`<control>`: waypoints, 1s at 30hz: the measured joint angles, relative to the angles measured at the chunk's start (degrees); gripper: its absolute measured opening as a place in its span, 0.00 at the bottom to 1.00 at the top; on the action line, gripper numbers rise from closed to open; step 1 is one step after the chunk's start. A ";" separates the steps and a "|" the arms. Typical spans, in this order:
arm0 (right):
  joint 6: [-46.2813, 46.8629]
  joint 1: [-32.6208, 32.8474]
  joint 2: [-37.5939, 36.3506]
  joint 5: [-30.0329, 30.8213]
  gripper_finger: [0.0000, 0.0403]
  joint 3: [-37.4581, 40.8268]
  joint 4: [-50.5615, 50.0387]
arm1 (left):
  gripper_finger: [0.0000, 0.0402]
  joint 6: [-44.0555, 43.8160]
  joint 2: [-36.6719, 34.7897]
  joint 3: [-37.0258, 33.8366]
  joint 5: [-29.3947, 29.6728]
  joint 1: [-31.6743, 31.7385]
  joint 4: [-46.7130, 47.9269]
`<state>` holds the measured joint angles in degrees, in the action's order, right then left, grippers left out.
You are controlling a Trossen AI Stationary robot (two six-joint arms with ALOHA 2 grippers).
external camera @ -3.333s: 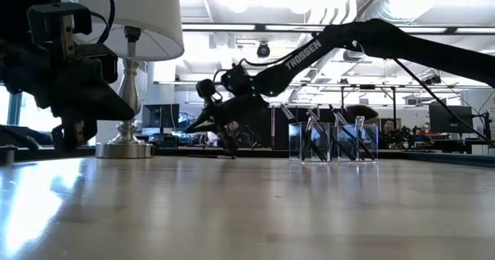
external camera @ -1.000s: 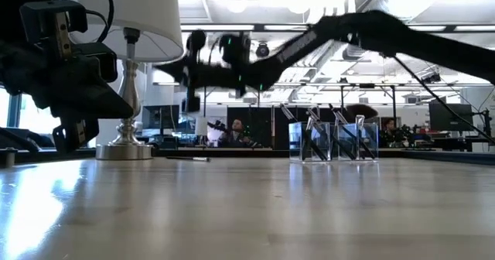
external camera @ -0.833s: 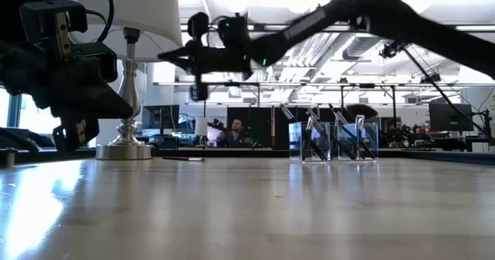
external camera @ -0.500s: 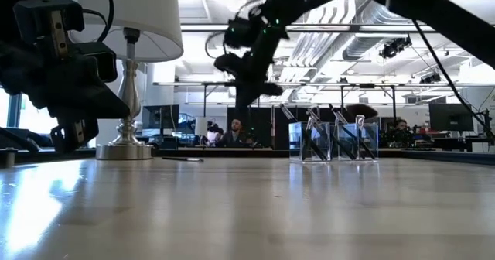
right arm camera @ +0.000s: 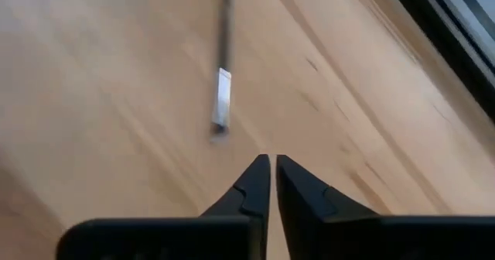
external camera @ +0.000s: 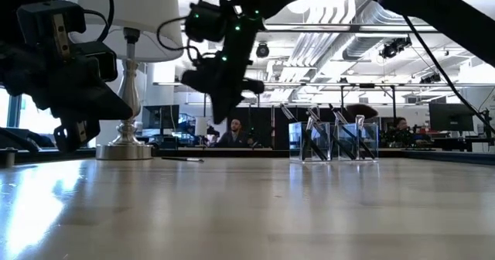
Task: Put items in baskets/containers
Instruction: Put the eyeshadow brush into the transparent organizer
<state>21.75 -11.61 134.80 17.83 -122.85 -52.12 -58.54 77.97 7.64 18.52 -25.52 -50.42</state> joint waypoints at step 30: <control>1.18 -1.49 12.64 -13.74 0.09 -0.48 9.54 | 0.00 5.23 0.01 0.00 -1.03 0.00 2.27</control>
<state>22.93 -13.11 147.44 4.09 -123.33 -42.57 -53.31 77.97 7.64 17.50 -25.52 -48.15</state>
